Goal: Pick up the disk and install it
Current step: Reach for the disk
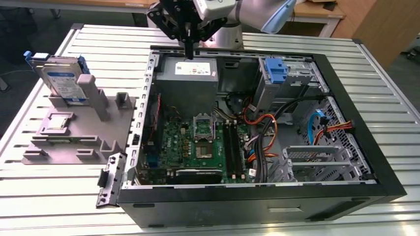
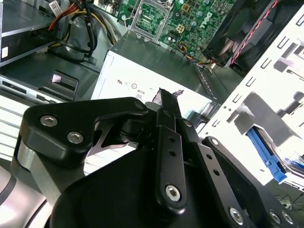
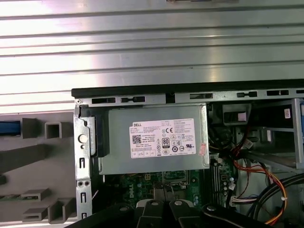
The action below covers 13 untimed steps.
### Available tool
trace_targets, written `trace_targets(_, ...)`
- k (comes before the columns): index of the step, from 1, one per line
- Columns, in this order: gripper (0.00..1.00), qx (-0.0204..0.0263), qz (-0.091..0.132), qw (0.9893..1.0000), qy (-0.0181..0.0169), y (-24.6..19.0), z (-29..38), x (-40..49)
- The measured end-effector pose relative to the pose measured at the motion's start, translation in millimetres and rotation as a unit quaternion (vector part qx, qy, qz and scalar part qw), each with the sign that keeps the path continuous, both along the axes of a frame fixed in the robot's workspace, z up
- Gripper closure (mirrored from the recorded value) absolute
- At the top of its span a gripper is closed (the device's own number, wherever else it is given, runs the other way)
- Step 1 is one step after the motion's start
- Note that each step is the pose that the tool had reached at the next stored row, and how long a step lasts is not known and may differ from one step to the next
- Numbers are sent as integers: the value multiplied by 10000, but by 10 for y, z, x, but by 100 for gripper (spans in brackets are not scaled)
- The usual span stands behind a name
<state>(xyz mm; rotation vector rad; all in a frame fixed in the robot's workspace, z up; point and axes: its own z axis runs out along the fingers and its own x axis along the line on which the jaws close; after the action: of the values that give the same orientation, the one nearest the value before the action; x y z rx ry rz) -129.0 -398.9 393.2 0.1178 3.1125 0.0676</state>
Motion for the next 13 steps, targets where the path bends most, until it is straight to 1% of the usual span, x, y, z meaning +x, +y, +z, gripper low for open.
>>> trace_targets(13, 90, 0, 0, 10000, 0, 0, -4, -34)
